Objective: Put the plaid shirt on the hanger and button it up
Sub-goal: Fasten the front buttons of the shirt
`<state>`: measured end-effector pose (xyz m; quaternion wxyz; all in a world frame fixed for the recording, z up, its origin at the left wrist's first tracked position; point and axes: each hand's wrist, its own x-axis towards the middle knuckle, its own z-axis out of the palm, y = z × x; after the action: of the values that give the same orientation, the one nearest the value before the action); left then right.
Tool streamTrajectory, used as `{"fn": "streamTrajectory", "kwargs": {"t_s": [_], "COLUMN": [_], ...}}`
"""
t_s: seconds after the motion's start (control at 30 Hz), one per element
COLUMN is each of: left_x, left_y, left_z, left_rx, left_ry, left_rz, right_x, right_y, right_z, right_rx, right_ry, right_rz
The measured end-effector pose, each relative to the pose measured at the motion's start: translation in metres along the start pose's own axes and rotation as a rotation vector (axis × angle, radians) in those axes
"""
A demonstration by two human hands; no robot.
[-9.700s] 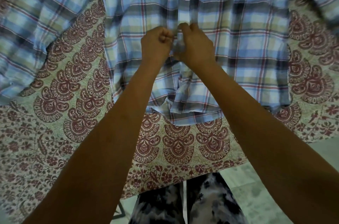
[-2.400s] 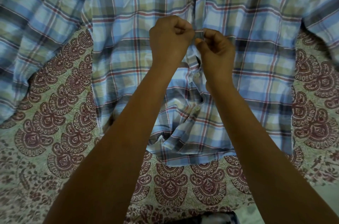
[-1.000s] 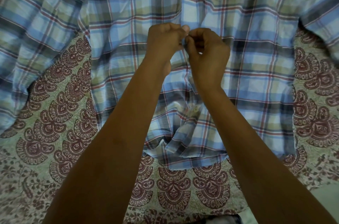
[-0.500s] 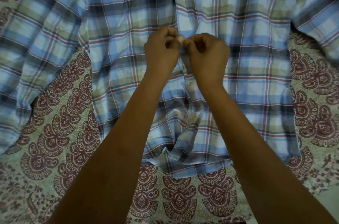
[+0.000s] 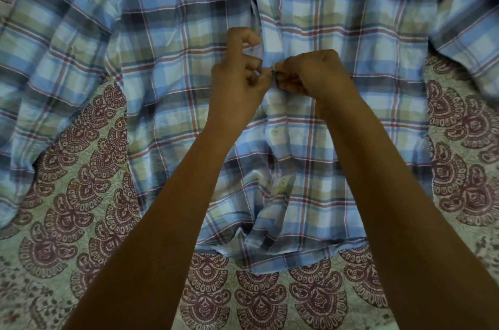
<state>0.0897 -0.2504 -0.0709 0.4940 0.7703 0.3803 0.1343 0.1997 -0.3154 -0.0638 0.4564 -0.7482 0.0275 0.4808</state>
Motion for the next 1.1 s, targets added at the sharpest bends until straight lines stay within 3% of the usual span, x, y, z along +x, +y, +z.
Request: {"fn": "streamTrajectory", "kwargs": {"t_s": [0.27,0.37,0.5,0.6,0.77,0.93,1.1], "left_x": [0.026,0.043,0.07,0.085,0.101,0.107,0.105], "left_y": [-0.018,-0.018,-0.015,-0.015,-0.007,-0.011,-0.011], "left_z": [0.0,-0.005,-0.009,-0.009,0.002,0.013,0.011], "left_rx": [0.041,0.013,-0.006,-0.063,-0.054,0.277,0.547], "left_ry": [0.1,0.136,0.128,0.111,0.072,0.054,0.049], "left_rz": [-0.183,-0.207,-0.216,-0.192,-0.105,-0.013,-0.028], "right_x": [0.005,0.006,0.025,0.041,0.067,0.07,0.066], "right_y": [0.011,0.0,-0.012,-0.028,-0.038,-0.027,-0.026], "right_z": [-0.002,0.004,0.022,0.023,0.007,-0.001,-0.002], "right_rx": [-0.494,-0.471,-0.676,-0.583,-0.367,-0.201,-0.202], "right_ry": [0.203,0.177,0.146,0.252,0.313,0.351,0.343], "right_rz": [-0.37,-0.534,-0.638,-0.662,-0.456,-0.469,-0.534]}}
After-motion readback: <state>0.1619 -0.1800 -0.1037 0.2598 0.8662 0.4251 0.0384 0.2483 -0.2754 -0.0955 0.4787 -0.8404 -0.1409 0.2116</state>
